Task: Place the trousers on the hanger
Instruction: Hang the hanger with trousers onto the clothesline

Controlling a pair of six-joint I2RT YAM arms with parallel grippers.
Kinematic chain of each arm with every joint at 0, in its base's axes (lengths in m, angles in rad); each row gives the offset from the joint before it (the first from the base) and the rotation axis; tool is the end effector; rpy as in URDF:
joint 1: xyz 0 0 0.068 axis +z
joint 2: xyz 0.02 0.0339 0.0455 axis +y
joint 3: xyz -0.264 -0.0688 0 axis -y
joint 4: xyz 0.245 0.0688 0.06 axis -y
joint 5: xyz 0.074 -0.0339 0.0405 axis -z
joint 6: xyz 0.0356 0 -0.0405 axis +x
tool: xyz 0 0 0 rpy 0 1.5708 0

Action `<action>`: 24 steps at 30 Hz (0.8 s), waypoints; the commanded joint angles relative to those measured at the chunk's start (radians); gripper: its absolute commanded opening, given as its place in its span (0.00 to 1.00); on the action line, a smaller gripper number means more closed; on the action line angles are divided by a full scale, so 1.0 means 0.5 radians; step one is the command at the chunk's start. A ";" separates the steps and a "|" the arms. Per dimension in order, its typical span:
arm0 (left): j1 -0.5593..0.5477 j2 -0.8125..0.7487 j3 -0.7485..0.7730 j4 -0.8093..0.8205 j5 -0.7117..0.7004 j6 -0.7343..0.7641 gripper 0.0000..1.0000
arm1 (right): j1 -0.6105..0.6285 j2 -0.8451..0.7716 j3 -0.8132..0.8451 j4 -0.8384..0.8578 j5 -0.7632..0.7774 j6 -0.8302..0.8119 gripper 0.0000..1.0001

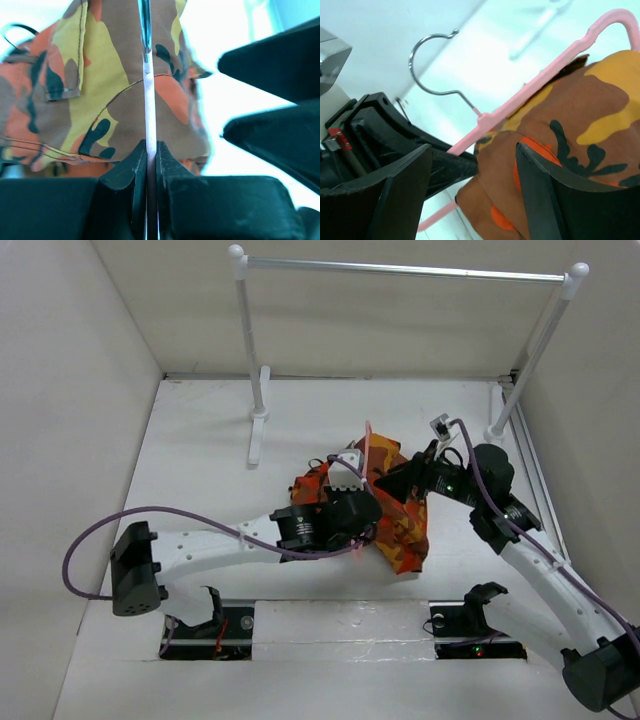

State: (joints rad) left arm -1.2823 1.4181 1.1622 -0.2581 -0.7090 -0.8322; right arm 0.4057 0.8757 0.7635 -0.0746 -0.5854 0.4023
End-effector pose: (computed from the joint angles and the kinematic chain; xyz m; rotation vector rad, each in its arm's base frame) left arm 0.1133 -0.3002 0.3208 0.0246 2.0096 -0.6416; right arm 0.1787 0.0982 0.3292 -0.4534 1.8023 1.0870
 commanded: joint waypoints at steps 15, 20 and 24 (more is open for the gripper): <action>-0.012 -0.290 0.154 0.473 -0.107 0.403 0.00 | 0.373 0.132 -0.005 0.775 0.271 0.775 0.66; -0.052 -0.314 0.204 0.467 -0.116 0.437 0.00 | 0.416 0.031 -0.002 0.502 0.495 0.733 0.66; -0.052 -0.317 0.222 0.445 -0.104 0.431 0.00 | 0.434 -0.033 -0.054 0.474 0.606 0.745 0.66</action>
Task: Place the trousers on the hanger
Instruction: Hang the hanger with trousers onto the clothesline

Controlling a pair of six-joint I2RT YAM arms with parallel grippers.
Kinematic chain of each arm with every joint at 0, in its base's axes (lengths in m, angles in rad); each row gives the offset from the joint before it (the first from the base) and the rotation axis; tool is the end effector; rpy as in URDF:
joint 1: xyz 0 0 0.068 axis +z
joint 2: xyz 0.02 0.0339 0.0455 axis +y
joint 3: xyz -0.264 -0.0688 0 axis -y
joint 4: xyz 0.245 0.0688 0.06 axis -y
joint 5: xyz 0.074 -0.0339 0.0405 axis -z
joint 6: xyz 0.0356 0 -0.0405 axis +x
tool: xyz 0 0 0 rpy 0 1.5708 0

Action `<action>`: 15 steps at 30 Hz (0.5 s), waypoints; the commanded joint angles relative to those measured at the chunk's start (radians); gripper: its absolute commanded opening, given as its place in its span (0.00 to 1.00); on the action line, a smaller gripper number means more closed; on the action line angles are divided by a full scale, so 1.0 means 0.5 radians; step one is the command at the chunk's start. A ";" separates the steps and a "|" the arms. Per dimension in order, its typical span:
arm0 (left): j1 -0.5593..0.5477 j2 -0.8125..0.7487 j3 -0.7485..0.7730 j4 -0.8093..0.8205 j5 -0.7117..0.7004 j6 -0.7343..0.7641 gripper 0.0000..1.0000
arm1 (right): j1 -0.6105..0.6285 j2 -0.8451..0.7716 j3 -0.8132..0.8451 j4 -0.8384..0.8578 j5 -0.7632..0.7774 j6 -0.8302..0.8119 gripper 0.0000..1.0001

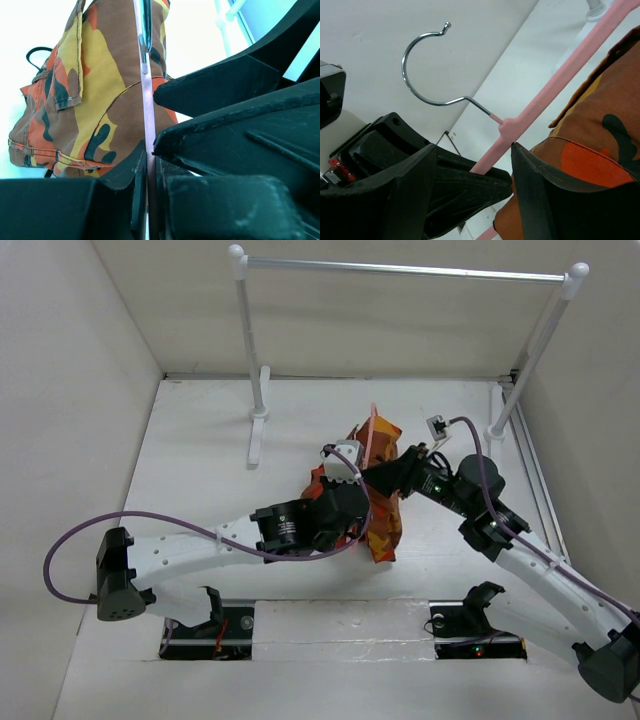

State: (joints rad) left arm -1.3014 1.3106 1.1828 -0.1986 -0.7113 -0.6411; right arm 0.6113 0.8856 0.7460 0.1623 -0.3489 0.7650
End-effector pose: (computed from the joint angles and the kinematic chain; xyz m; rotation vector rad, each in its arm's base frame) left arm 0.1018 -0.2814 0.3645 0.1306 1.8678 -0.6921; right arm 0.1661 0.1313 0.3457 -0.1740 1.7077 1.3275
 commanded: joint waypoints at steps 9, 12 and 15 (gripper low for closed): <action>-0.014 -0.084 0.224 0.382 -0.004 0.098 0.00 | 0.041 0.186 0.011 0.280 -0.042 0.090 0.52; -0.014 -0.087 0.248 0.382 -0.001 0.132 0.00 | 0.041 0.189 0.024 0.326 -0.017 0.130 0.34; -0.014 -0.078 0.303 0.382 0.011 0.168 0.00 | 0.014 0.168 -0.028 0.509 0.053 0.203 0.07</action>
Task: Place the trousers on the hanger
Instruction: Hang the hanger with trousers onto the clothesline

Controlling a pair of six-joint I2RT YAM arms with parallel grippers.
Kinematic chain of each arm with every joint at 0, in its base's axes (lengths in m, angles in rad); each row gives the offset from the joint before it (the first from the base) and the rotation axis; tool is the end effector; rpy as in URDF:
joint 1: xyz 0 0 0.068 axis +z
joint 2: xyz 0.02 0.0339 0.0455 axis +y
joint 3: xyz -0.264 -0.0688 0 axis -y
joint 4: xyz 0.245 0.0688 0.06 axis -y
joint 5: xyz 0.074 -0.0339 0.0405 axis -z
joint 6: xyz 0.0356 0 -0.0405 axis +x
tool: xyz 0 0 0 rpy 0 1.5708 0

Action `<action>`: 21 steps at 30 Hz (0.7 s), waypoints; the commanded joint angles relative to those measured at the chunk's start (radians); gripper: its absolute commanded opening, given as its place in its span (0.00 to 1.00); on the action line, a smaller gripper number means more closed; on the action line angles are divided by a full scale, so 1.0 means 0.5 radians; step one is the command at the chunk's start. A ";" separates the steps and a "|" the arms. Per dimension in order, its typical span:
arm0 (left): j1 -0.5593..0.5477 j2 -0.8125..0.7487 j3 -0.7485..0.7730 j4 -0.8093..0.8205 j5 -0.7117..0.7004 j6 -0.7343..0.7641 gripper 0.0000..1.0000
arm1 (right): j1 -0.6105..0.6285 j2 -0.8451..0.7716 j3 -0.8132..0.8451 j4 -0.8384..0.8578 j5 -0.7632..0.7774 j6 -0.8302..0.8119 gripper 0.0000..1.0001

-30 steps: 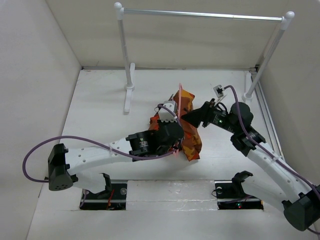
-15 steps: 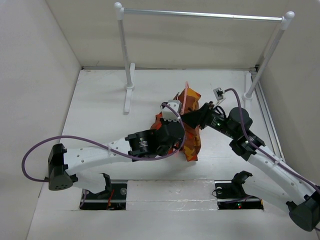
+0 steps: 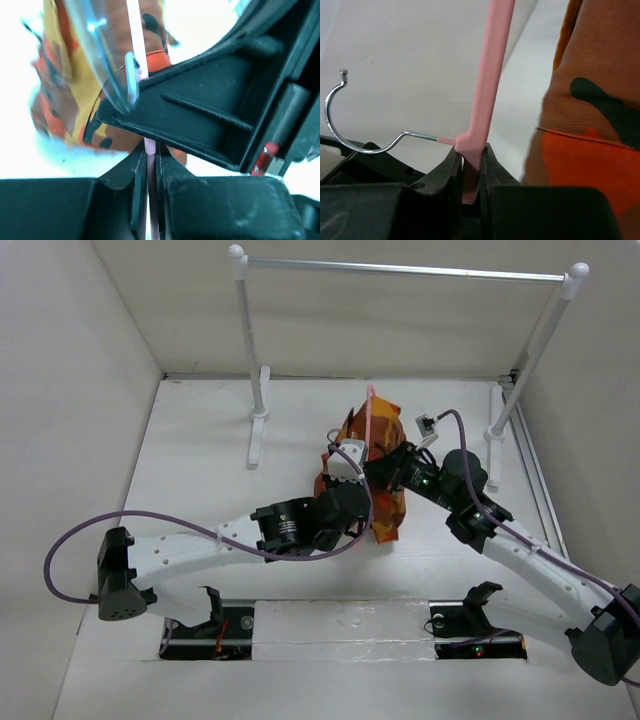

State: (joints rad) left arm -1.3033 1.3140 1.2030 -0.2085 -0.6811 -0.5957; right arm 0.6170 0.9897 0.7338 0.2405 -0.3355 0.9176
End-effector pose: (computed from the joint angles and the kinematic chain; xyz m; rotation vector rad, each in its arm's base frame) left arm 0.1008 -0.2830 0.3694 0.1930 1.8636 -0.6919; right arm 0.1848 0.1455 0.3285 -0.0267 1.7888 1.4214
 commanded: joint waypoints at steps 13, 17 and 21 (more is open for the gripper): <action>-0.010 -0.143 0.579 0.313 0.120 0.213 0.64 | -0.770 0.266 0.639 0.427 -0.185 0.064 0.00; -0.010 -0.238 0.490 0.237 0.080 0.149 0.72 | -1.010 0.487 0.904 0.518 -0.338 0.146 0.00; -0.010 -0.327 0.349 0.116 -0.012 0.029 0.73 | -1.197 0.692 1.134 0.574 -0.403 0.275 0.00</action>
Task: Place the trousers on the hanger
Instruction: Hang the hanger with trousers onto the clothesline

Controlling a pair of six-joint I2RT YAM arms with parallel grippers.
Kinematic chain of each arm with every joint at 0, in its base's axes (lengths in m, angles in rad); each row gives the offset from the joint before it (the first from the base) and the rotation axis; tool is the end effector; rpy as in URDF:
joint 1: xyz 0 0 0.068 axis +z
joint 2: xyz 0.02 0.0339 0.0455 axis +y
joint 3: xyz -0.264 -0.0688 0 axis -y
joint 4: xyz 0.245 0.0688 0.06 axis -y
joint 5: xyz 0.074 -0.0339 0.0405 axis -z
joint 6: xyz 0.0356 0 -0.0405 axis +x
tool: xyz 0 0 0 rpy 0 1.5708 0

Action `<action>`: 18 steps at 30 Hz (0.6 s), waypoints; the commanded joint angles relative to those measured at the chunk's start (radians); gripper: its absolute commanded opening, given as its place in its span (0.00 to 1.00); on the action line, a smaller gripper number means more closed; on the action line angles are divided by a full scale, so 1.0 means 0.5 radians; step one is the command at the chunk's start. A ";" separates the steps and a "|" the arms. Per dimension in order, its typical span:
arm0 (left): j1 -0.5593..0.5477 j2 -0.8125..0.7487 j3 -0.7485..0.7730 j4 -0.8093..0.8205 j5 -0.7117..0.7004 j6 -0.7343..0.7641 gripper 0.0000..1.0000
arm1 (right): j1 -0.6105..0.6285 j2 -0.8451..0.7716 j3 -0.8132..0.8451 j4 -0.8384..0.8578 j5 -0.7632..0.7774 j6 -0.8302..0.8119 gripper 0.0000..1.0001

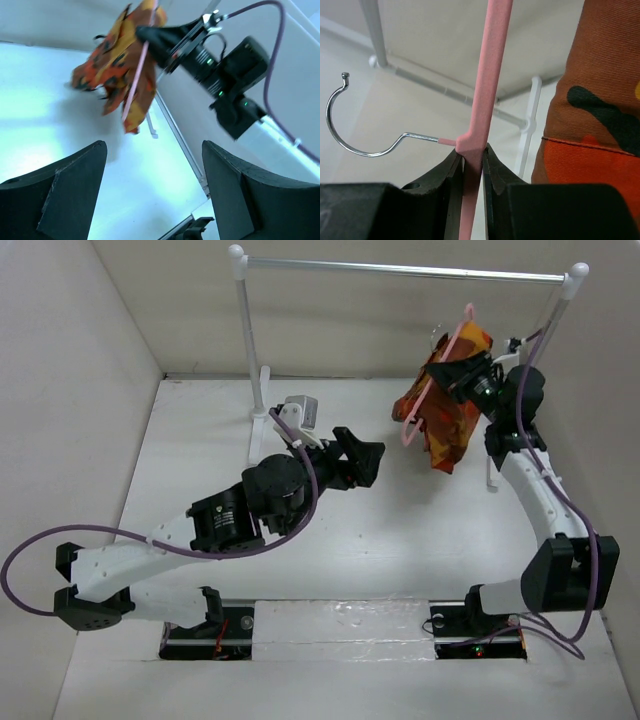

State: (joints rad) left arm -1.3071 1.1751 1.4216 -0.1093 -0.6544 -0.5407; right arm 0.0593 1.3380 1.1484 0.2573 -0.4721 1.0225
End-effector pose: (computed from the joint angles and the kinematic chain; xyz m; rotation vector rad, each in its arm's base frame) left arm 0.0841 -0.2284 0.4891 0.0183 1.5484 -1.0261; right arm 0.3150 0.0349 0.3903 0.3731 1.5957 1.2016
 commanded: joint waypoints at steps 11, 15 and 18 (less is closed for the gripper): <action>-0.003 -0.190 -0.432 -0.245 -0.010 -0.342 0.73 | -0.303 0.389 0.777 0.691 -0.176 0.296 0.00; -0.003 -0.181 -0.505 -0.226 0.054 -0.379 0.73 | -0.370 0.514 0.912 0.774 -0.157 0.418 0.00; -0.003 -0.151 -0.527 -0.214 0.082 -0.382 0.73 | -0.389 0.643 1.062 0.749 -0.136 0.455 0.00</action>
State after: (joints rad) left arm -1.3071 1.1011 1.1694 -0.2367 -0.6346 -0.7109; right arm -0.1169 1.6676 1.5517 0.3801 -0.5514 1.2289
